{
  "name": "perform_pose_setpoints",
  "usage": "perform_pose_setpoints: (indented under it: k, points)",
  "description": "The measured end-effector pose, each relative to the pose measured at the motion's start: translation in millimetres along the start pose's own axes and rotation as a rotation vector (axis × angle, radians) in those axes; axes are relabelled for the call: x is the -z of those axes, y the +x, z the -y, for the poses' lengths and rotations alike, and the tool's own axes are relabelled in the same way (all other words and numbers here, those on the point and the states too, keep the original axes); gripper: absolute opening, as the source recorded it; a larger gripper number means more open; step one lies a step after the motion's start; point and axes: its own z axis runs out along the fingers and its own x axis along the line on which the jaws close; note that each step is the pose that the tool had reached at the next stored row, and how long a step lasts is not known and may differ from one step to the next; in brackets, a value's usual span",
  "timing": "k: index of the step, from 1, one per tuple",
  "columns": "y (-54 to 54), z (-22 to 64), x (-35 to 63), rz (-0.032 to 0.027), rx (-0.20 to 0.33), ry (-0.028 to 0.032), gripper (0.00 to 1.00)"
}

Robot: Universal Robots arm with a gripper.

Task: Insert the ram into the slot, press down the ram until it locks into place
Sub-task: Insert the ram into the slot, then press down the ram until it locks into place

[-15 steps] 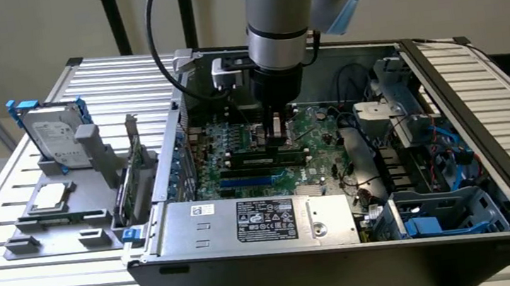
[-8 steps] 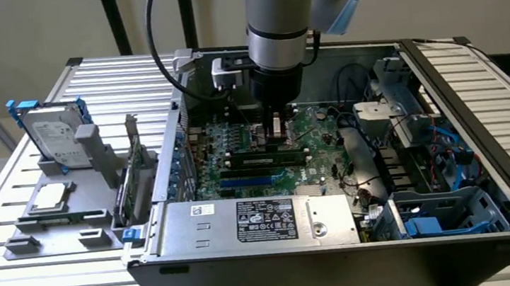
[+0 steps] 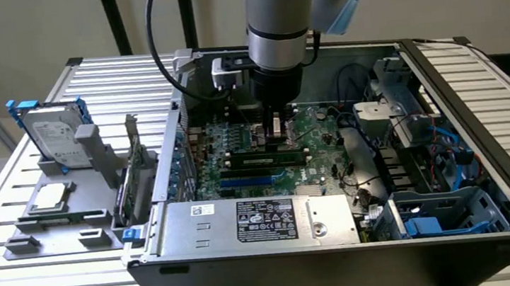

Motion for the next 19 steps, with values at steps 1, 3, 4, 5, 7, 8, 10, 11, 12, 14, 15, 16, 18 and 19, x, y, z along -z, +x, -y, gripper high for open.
perform_pose_setpoints:
  k: [1, 3, 4, 5, 7, 8, 10, 11, 12, 14, 15, 16, 18, 19]
  points:
    - [0.0, 0.0, 0.0, 0.0009, 0.000, 0.0000, 0.10]
    - [0.0, 0.0, 0.0, 0.0026, 0.000, -0.0001, 0.10]
    - [0.0, 0.0, 0.0, 0.0034, 0.000, -0.0001, 0.10]
    - [0.0, 0.0, 0.0, 0.0042, 0.000, -0.0001, 0.10]
    - [0.0, 0.0, 0.0, 0.0058, 0.000, -0.0002, 0.10]
    - [0.0, 0.0, 0.0, 0.0067, 0.000, -0.0002, 0.10]
    - [0.0, 0.0, 0.0, 0.0083, 0.000, -0.0002, 0.10]
    - [0.0, 0.0, 0.0, 0.0092, 0.000, -0.0003, 0.10]
    - [0.0, 0.0, 0.0, 0.0100, 0.000, -0.0003, 0.10]
    - [0.0, 0.0, 0.0, 0.0116, 0.000, -0.0003, 0.10]
    - [0.0, 0.0, 0.0, 0.0124, 0.000, -0.0004, 0.10]
    - [0.0, 0.0, 0.0, 0.0133, 0.000, -0.0004, 0.10]
    - [0.0, 0.0, 0.0, 0.0143, 0.000, -0.0004, 0.10]
    - [0.0, 0.0, 0.0, 0.0143, 0.000, -0.0005, 0.10]
